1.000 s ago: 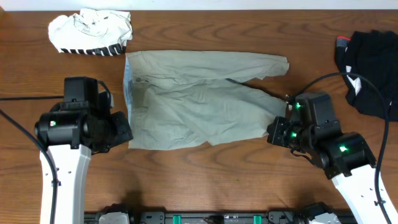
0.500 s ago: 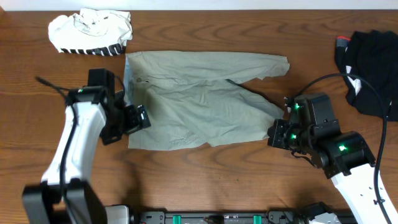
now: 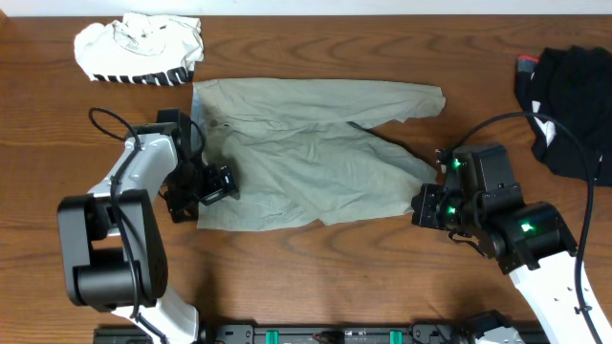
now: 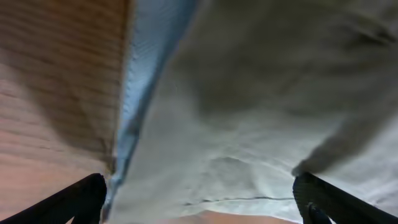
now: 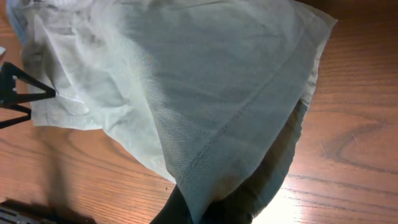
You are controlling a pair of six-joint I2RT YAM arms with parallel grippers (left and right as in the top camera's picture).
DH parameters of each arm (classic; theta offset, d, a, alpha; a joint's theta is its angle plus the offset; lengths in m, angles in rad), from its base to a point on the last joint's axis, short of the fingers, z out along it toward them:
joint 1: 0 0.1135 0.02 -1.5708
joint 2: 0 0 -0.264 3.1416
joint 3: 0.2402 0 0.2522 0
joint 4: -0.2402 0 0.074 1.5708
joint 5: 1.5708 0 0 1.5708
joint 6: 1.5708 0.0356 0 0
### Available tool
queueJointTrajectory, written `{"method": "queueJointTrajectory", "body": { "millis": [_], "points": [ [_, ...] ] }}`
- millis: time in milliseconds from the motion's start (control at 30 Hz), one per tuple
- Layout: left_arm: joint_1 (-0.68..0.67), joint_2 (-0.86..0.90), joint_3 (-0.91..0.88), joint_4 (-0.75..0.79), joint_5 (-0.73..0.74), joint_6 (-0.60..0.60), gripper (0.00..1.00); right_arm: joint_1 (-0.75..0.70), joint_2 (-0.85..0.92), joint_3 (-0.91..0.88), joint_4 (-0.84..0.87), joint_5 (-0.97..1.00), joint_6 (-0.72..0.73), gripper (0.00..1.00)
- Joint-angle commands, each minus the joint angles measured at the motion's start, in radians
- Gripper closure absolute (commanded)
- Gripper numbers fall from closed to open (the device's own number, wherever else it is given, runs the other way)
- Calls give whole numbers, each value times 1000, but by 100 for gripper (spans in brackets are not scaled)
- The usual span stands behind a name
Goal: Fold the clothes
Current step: 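Grasp the waistband with the left gripper and the leg hem with the right, then lift the pants high with both grippers and swing them forward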
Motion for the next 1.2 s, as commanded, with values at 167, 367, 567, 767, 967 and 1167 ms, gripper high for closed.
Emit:
{"method": "queueJointTrajectory", "body": {
  "millis": [167, 367, 567, 767, 967, 1167],
  "points": [
    [7, 8, -7, -3, -8, -1, 0, -9, 0, 10, 8, 7, -21, 99],
    [7, 8, -25, -18, 72, 11, 69, -9, 0, 10, 11, 7, -21, 99],
    [7, 6, -24, -44, 97, 14, 94, -9, 0, 10, 20, 7, -21, 99],
    [7, -83, 30, -189, 97, 14, 94, -10, -7, 30, 29, 41, -21, 99],
    [7, -379, 66, -277, 97, 17, 94, -10, -23, 122, 2, 56, -51, 99],
    [7, -660, 150, -399, 97, -3, 94, -10, -23, 254, -63, 127, -82, 99]
  ]
}}
